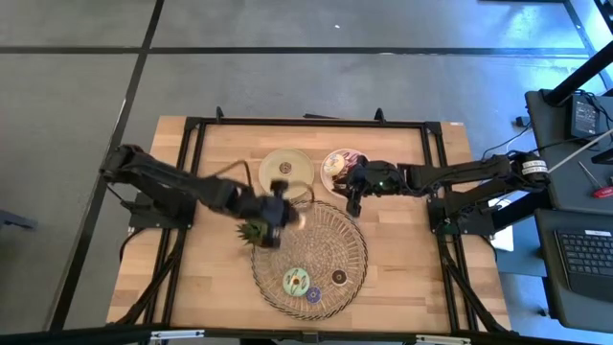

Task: Pick & Place donuts
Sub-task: Put the small yellow donut on the brown plate

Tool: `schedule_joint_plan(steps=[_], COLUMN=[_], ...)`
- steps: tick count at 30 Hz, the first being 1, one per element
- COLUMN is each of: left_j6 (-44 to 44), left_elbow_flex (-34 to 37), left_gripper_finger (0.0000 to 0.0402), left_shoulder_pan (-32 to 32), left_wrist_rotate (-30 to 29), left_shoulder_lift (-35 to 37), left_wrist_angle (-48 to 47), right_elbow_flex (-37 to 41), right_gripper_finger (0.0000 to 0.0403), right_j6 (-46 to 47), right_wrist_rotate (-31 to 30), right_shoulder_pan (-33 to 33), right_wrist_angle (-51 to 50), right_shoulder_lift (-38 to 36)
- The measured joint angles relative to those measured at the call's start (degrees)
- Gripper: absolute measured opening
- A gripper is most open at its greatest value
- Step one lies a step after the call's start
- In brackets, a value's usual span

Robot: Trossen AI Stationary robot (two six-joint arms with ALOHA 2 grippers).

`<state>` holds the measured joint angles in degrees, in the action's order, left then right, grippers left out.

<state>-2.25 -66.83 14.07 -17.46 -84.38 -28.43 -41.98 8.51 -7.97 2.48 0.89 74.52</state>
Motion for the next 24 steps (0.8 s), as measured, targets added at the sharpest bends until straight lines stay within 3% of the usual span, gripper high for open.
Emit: schedule_joint_plan(steps=[4,12,24], left_j6=[-0.2,-1.1,0.9], left_elbow_flex=[0.0,3.5,7.0], left_gripper_finger=[0.0003,0.0003,0.0002], left_shoulder_pan=[-7.9,-24.4,-31.1], left_wrist_rotate=[-1.3,10.0,9.7], left_shoulder_lift=[1.2,-4.0,-15.1], left_wrist_angle=[-0.6,-0.6,6.5], right_elbow_flex=[0.0,0.0,0.0], right_gripper_finger=[0.0129,0.0129,0.0129], right_j6=[-1.7,-3.4,-4.5], right_wrist_rotate=[0.0,0.0,0.0], right_shoulder_pan=[1.7,4.4,7.1], right_wrist_angle=[-0.1,-0.9,-2.7], right_shoulder_lift=[0.0,0.0,0.0])
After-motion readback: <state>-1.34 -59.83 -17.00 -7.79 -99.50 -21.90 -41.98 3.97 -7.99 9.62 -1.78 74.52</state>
